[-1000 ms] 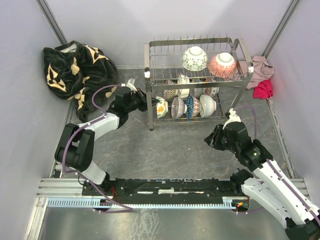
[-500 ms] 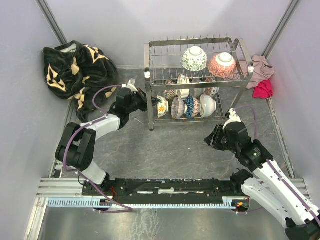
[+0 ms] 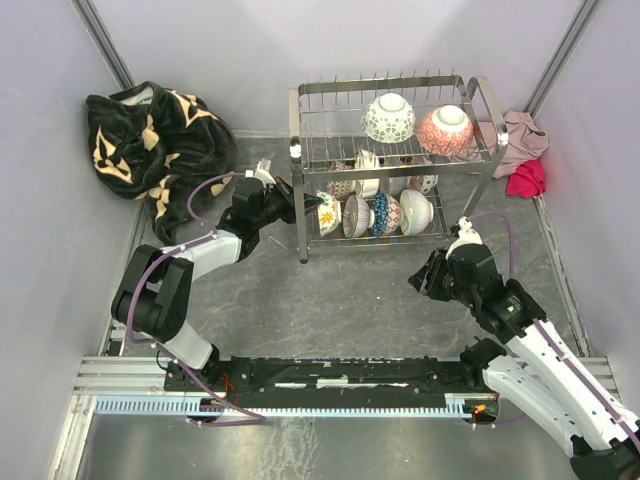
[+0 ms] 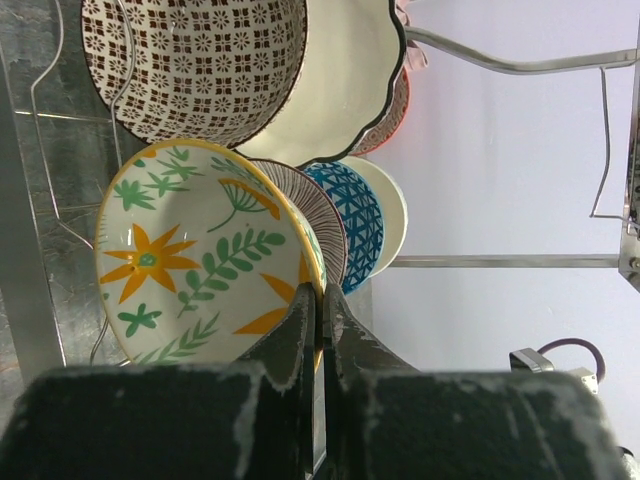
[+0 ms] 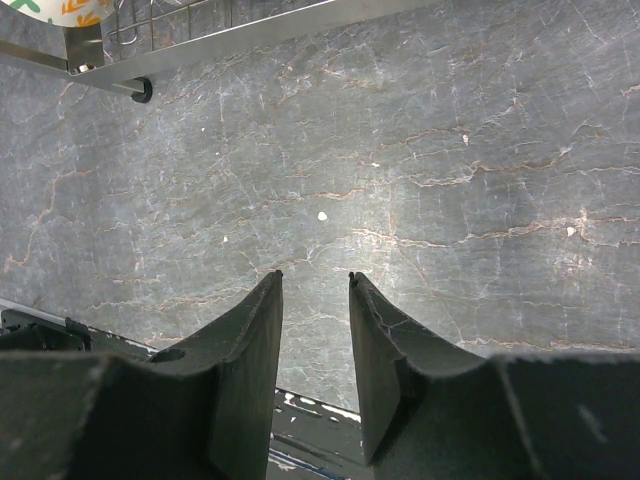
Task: Load the bowls into the dish rack
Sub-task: Place the bowl in the dish rack.
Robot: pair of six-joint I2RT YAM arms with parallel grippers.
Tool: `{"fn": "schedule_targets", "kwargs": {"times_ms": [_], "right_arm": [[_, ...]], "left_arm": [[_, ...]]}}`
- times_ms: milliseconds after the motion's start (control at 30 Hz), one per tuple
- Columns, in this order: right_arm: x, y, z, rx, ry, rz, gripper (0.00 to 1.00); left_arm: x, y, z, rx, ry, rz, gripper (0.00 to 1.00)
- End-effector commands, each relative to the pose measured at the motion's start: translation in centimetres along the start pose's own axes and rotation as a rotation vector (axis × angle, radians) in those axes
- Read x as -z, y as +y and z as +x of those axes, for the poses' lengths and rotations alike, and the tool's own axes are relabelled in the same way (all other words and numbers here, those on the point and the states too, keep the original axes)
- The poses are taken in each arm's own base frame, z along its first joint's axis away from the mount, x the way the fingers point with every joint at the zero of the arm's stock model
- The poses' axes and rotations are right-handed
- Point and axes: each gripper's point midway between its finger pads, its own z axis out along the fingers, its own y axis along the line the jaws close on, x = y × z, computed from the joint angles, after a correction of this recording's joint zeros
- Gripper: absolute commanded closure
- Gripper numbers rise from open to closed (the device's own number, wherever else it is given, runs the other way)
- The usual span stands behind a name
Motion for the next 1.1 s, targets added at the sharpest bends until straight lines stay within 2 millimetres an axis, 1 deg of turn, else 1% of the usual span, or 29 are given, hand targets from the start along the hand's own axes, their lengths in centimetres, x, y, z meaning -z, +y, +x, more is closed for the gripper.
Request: {"fn": "schedule_targets", "kwargs": {"times_ms": [0, 67, 333, 500, 633, 833, 1000, 1067], "right_arm": [[-0.1, 0.7, -0.6, 0.011, -0.026, -0.028, 0.59], [-0.1, 0.6, -0.6, 0.012, -0.026, -0.026, 0.59], [-0.1, 0.5, -0.5, 0.007, -0.024, -0.026, 0.59], [-0.1, 0.5, -0.4, 0.008, -0.024, -0.028, 0.59], [-0.2, 0.4, -0.3, 0.008, -0.023, -0.025, 0.59], [-0.3, 0.2, -0.1, 0.007, -0.018, -0.024, 0.59], [-0.2, 0.3, -0.1, 0.007, -0.019, -0.027, 0.59], [-0.2, 0.4, -0.2, 0.007, -0.018, -0.029, 0.59]], "left_arm": [[0.4, -4.9, 1.6, -0.011, 0.085, 0.170, 0.97], [0.3, -4.8, 1.7, -0.010, 0.087, 0.165, 0.97], [0.2, -2.8, 2.9, 0.014, 0.113, 0.140, 0.97], [0.0, -2.2, 3.1, 0.013, 0.119, 0.124, 0.97], [0.2, -0.3, 3.4, -0.032, 0.122, 0.034, 0.97], [0.7, 1.5, 3.3, -0.100, 0.112, -0.058, 0.97], [1.1, 2.3, 2.9, -0.151, 0.098, -0.113, 0.97], [1.3, 2.3, 2.5, -0.173, 0.084, -0.131, 0.97]]}}
